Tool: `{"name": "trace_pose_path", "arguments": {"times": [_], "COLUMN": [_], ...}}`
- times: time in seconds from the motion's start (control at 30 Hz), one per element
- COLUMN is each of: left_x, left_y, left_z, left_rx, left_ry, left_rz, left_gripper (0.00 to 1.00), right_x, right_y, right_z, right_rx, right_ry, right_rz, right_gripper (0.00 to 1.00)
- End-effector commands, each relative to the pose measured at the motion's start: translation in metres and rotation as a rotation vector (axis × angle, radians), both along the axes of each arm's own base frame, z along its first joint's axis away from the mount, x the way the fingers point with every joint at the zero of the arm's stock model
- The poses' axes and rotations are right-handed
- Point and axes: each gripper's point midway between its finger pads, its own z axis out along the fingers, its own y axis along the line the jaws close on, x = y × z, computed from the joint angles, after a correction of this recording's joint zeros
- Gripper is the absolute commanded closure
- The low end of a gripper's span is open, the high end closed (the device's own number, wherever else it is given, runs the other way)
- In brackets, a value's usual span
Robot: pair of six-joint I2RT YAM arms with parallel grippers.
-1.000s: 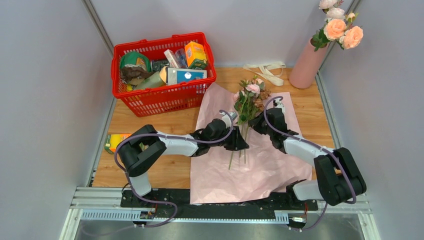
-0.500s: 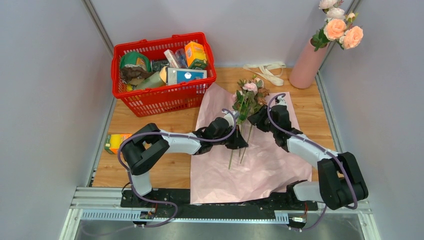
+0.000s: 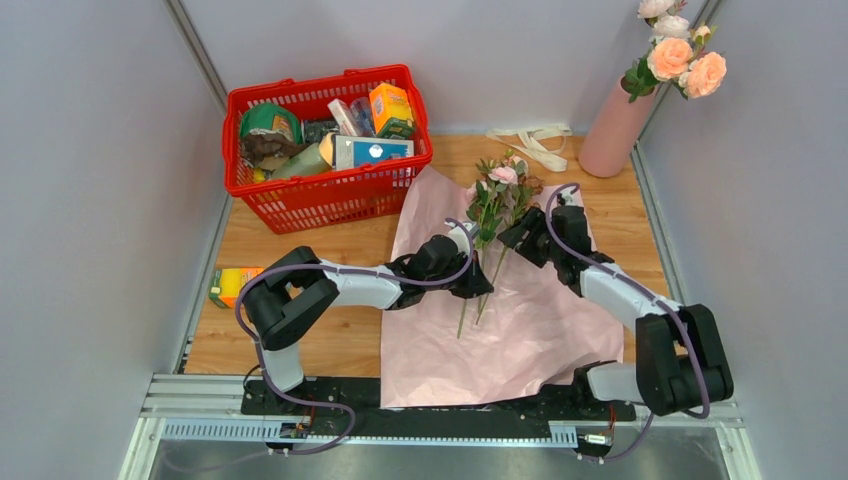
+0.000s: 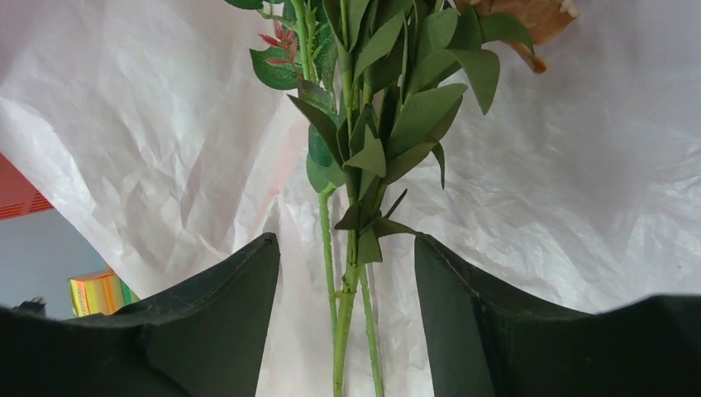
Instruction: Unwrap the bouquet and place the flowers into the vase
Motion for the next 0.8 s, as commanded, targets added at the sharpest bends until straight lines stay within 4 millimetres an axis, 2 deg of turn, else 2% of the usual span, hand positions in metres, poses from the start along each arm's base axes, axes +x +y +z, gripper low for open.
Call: {"name": "trace_pose_path", "arguments": {"times": [0.0,0.2,0.27,0.37,0.43,0.5,0.63,0.7,0.77], "left_x": [0.007,0.004,0.000,0.002,0.002,0.008,0.020,0.024,0.027], "left_y": [-0.008,-0.005,-0.008,-0.010,-0.008,-0.001,0.009,0.011,0.012], "left_z": [0.027,0.033,0.034,0.030,0.024,0.015,0.009,0.015,0.022], "left_rx": [-0.049,-0.061,-0.065,-0.052,-0.033,0.013,0.087,0.097,0.104], "left_ry": [-0.090,-0.136,-0.135,-0.131,-0.125,-0.103,-0.096,-0.114,-0.128], "left_rz": [-0.017,-0.042,-0.072,-0.079,-0.065,-0.012,0.055,0.068,0.078], "left_gripper": [1.00,1.00,1.00,1.00,1.00,1.00,0.99,0.98,0.91], "right_x": [0.015,0.038,0.044,0.050,0.049,0.050,0.050,0.051,0.051], "right_y": [0.008,0.009,0.009,0.007,0.003,-0.003,-0.012,-0.018,-0.022], "right_z": [0.007,0.007,0.007,0.009,0.017,0.026,0.062,0.080,0.094], "right_rx": [0.046,0.026,0.027,0.015,0.011,-0.004,-0.013,-0.018,-0.031], "right_ry": [0.025,0.013,0.013,0.001,-0.023,-0.054,-0.172,-0.235,-0.282], "right_rz": [0.002,0.000,0.013,0.014,0.003,-0.025,-0.067,-0.091,-0.101], "right_gripper": [0.36,0.41,0.49,0.67,0.76,0.81,0.88,0.90,0.94]}}
